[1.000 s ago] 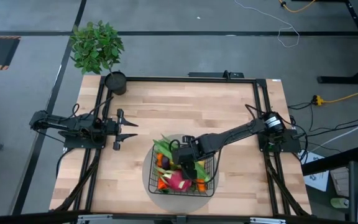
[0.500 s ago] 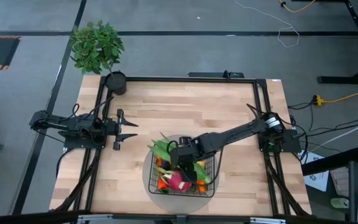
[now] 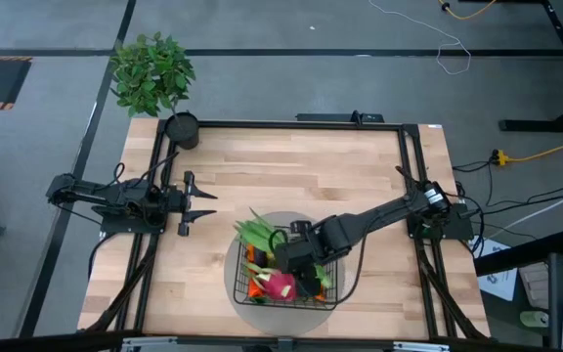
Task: Build produce basket
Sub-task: Return to Home Position
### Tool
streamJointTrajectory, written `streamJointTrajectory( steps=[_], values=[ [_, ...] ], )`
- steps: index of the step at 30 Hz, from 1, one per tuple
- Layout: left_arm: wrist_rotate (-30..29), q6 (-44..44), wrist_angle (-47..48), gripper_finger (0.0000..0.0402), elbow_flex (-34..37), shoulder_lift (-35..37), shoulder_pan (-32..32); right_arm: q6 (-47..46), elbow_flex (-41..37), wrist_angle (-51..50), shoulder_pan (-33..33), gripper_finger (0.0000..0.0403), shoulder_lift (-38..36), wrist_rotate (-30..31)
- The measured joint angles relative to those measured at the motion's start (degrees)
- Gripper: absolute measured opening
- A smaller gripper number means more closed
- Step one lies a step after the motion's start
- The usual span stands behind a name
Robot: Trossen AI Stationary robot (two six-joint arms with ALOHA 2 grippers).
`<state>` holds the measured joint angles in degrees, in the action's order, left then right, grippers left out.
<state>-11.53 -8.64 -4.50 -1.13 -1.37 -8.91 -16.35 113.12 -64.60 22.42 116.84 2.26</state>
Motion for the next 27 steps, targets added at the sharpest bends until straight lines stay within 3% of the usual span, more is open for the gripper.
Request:
streamJointTrajectory(
  steps=[8,15,22,27],
  values=[
    [0.02,0.02,-0.01,0.017,0.0,-0.02,-0.01,0.03,1.09,-0.94,3.26,0.0156,-0.04,0.44],
    [0.02,0.02,0.0,0.017,0.0,0.0,-0.02,5.0,1.09,-5.2,4.15,0.0156,-0.04,5.5],
    [0.02,0.04,-0.02,0.017,0.0,-0.02,0.0,-0.85,1.09,-9.15,3.0,0.0156,-0.04,12.14],
    [0.02,0.04,-0.01,0.017,0.0,-0.02,-0.01,10.9,0.1,-9.46,2.05,0.0156,-0.93,11.1]
  ],
)
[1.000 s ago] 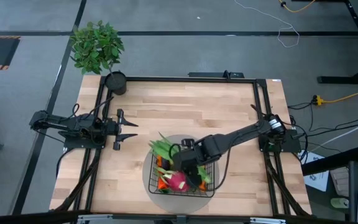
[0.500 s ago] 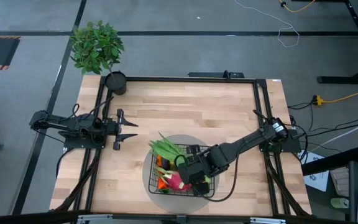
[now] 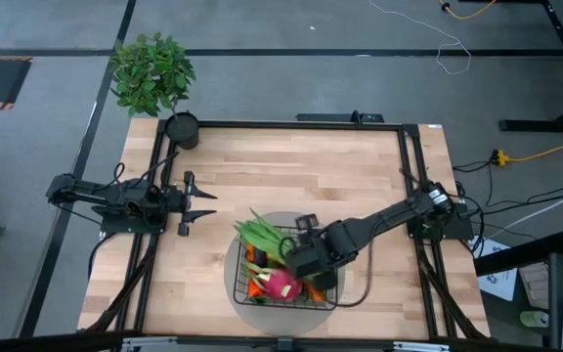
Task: Build produce basket
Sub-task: Return to Home Position
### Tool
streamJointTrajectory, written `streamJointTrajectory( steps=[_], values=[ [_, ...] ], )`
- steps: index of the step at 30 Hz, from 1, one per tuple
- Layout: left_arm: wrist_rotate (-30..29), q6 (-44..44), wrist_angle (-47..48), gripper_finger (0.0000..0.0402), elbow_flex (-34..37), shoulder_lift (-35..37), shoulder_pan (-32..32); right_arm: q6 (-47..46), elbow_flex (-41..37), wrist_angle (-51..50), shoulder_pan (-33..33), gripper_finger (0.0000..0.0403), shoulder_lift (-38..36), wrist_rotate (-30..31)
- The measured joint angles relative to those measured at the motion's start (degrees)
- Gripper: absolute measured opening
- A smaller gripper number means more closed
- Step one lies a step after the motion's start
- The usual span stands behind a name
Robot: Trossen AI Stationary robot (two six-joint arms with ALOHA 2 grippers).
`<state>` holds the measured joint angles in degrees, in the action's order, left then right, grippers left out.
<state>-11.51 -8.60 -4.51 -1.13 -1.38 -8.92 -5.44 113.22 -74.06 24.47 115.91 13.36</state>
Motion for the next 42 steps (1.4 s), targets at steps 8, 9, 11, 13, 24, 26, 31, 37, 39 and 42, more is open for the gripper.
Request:
streamJointTrajectory(
  steps=[8,9,11,13,24,26,31,37,39,42],
  values=[
    [0.0,0.0,-0.02,0.017,0.0,0.02,0.01,-7.67,-10.77,-5.54,-4.22,0.0156,-19.37,-3.07],
    [0.01,0.0,-0.02,0.017,0.0,0.01,0.01,-8.57,-13.99,-3.84,-4.23,0.0156,-21.74,-1.21],
    [0.0,0.0,-0.01,0.017,0.0,0.0,0.0,-9.27,-20.78,-0.08,-4.3,0.0156,-28.24,2.07],
    [0.0,0.02,-0.01,0.017,0.0,0.02,0.02,-8.95,-28.19,5.41,-5.19,0.0156,-34.85,2.79],
    [0.0,0.0,-0.03,0.017,0.0,0.01,0.01,-4.7,-66.17,38.5,-13.52,0.0156,-71.13,-7.89],
    [0.0,0.0,-0.03,0.017,0.0,0.0,0.02,-4.81,-73.06,43.86,-14.34,0.0156,-77.79,-6.15],
    [0.02,0.0,-0.05,0.017,0.0,0.01,0.02,-4.99,-89.37,58.79,-14.56,0.0156,-91.53,-1.95],
    [0.02,0.0,-0.05,0.017,0.0,0.02,0.02,2.14,-101.5,73.75,-14.58,0.0156,-101.0,2.04],
    [0.02,0.0,-0.05,0.017,0.0,0.02,0.0,4.12,-104.48,77.82,-14.58,0.0156,-103.1,2.05],
    [0.02,0.01,-0.05,0.017,0.0,0.01,0.02,5.81,-108.74,82.31,-14.58,0.0156,-105.53,2.06]
  ],
)
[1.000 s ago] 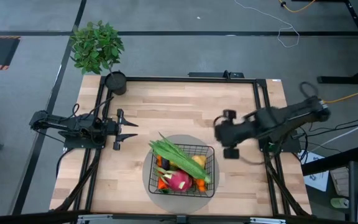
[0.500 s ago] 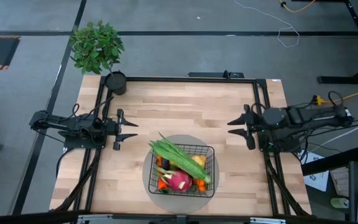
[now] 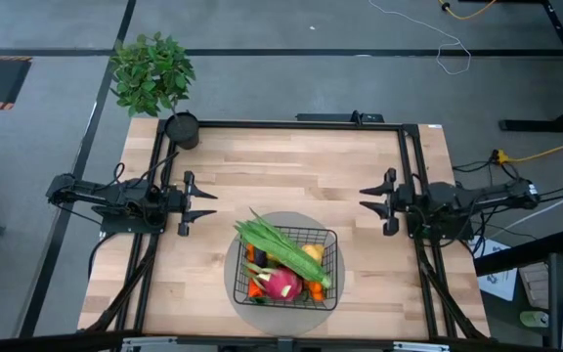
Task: Build produce basket
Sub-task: Return to Home Position
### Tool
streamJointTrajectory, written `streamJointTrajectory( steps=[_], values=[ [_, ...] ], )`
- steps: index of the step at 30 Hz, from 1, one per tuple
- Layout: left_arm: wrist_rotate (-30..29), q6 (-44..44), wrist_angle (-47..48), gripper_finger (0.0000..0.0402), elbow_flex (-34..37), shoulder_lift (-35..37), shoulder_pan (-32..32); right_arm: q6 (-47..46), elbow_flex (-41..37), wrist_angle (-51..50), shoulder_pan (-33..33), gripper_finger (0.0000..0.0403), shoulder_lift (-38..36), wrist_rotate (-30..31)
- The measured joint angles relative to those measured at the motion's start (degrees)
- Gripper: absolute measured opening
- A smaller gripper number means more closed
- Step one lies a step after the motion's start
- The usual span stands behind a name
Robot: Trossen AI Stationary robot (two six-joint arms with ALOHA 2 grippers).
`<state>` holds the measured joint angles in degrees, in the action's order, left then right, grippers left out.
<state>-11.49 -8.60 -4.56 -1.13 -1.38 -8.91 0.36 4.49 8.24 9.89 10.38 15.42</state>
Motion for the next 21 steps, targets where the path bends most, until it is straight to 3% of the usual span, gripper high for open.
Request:
streamJointTrajectory(
  steps=[6,13,21],
  values=[
    [0.0,-0.01,0.0,0.017,0.0,-0.01,-0.02,0.24,-4.03,1.34,-0.01,0.0156,-4.29,-1.06],
    [0.0,-0.01,0.0,0.017,0.0,0.0,-0.01,1.8,-4.04,-1.66,-2.36,0.0156,-8.22,-11.71],
    [0.0,-0.01,0.0,0.017,0.0,0.01,0.0,-0.13,-4.04,-6.2,-6.67,0.0156,-10.32,-11.95]
  ],
)
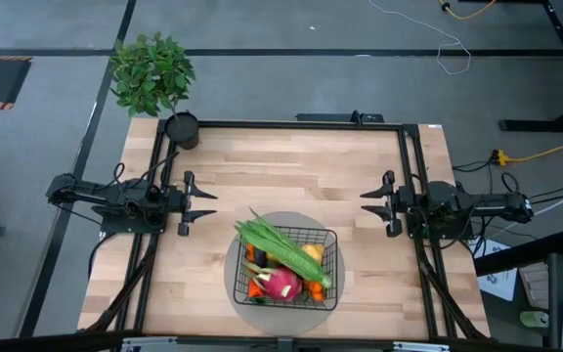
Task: Build produce basket
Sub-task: Return to Home Position
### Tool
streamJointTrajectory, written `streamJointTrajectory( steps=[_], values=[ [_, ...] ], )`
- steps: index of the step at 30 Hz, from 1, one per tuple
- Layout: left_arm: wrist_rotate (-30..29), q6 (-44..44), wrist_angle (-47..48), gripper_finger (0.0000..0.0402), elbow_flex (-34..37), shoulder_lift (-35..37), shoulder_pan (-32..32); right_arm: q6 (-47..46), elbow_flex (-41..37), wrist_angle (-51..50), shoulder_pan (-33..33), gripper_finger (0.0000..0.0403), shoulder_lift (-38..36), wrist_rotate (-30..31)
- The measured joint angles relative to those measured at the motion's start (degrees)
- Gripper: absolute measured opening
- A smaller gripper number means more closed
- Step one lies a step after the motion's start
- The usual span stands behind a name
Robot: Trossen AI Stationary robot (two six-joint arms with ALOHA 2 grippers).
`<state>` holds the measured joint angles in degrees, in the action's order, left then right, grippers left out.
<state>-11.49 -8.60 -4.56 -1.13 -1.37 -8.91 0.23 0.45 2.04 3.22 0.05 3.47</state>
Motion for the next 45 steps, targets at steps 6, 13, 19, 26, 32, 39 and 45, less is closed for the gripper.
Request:
streamJointTrajectory(
  steps=[6,13,19,26,32,39,45],
  values=[
    [0.0,0.01,-0.02,0.017,0.0,-0.02,0.0,2.91,0.0,-0.17,-0.8,0.0156,0.18,-0.12],
    [-0.01,0.0,-0.02,0.017,0.0,-0.01,-0.01,3.04,0.0,-0.17,-0.8,0.0156,0.16,-0.13],
    [0.0,0.0,-0.02,0.017,0.0,-0.02,0.0,3.06,0.0,-0.17,-0.8,0.0156,0.18,-0.13],
    [0.0,0.0,0.0,0.017,0.0,-0.02,0.0,3.06,0.0,-0.17,-0.8,0.0156,0.18,-0.13],
    [-0.02,0.0,0.0,0.017,0.0,-0.02,0.0,3.06,0.0,-0.17,-0.8,0.0156,0.18,-0.13],
    [-0.01,0.0,-0.02,0.017,0.0,-0.02,0.0,3.06,0.0,-0.17,-0.8,0.0156,0.18,-0.13],
    [-0.01,0.0,-0.01,0.017,0.0,-0.02,0.0,3.06,0.0,-0.17,-0.8,0.0156,0.18,-0.11]
  ],
)
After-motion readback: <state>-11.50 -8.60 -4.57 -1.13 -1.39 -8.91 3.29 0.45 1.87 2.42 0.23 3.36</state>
